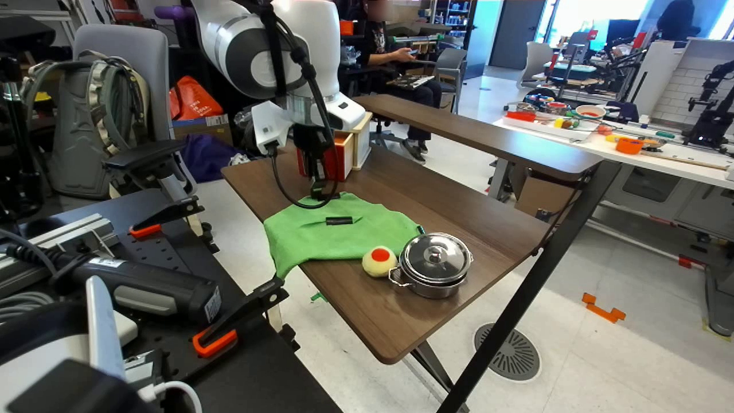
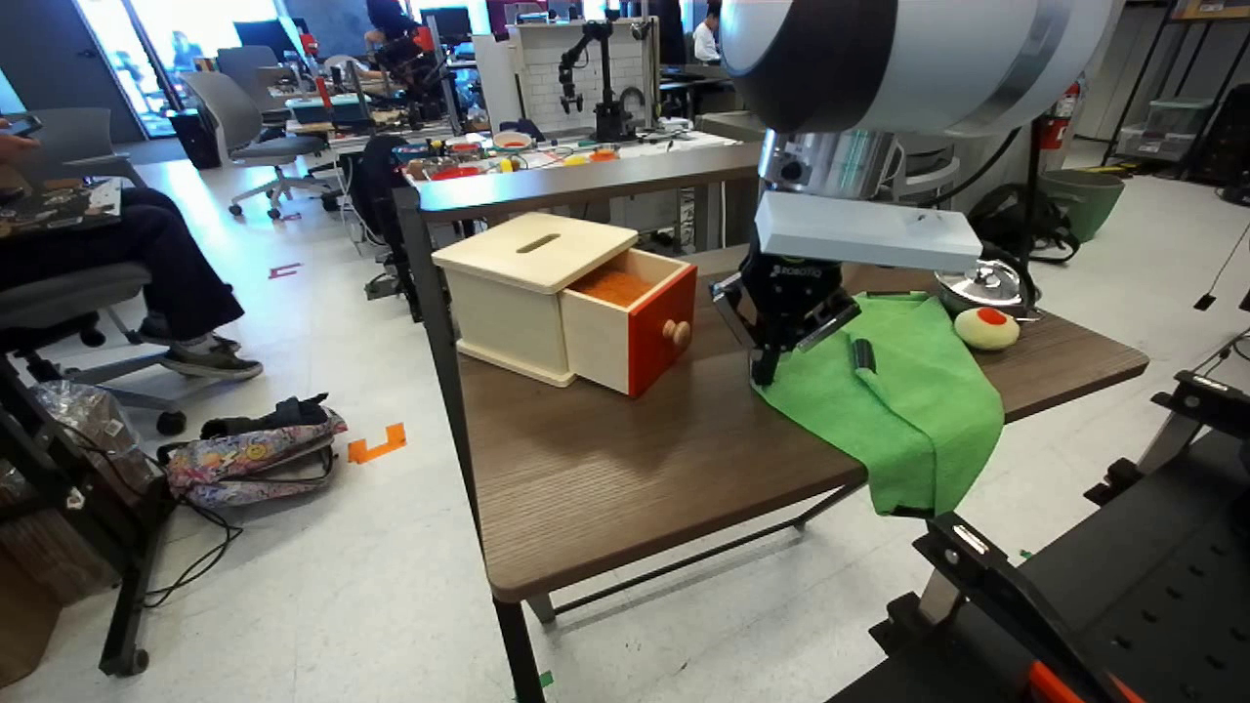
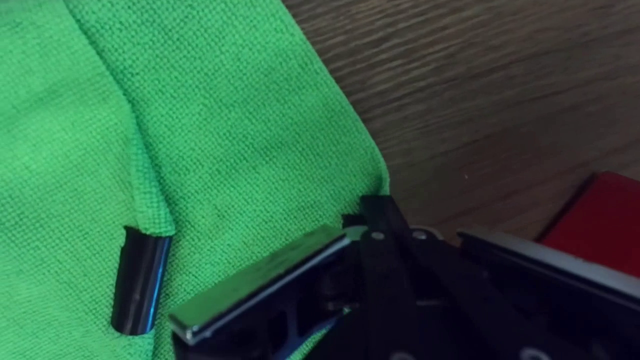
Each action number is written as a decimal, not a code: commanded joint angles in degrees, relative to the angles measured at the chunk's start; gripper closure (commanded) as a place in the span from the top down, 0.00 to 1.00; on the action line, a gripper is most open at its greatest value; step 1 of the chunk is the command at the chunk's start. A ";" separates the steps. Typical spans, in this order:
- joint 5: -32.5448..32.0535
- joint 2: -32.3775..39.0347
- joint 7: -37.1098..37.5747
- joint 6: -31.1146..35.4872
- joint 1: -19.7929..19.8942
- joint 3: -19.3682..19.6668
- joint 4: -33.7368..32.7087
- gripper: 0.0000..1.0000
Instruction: Fold the green cloth
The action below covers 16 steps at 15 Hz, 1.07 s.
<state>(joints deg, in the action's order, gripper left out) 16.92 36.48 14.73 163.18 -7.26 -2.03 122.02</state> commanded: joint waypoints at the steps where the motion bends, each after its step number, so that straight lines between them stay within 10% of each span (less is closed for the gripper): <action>1: -2.06 1.44 3.64 -1.67 -1.76 2.39 -1.78 0.28; 8: -2.93 1.17 5.33 -2.45 -2.89 3.55 -1.81 0.77; 9: -3.53 1.51 5.51 -2.31 -3.18 3.91 -2.02 0.34; 11: -4.59 1.88 6.10 -3.01 -3.58 4.53 -2.46 0.40; 16: -5.83 1.99 6.66 -3.72 -3.41 4.88 -3.04 0.02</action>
<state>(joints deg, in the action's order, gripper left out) 12.43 37.21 19.51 160.90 -9.65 1.86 120.88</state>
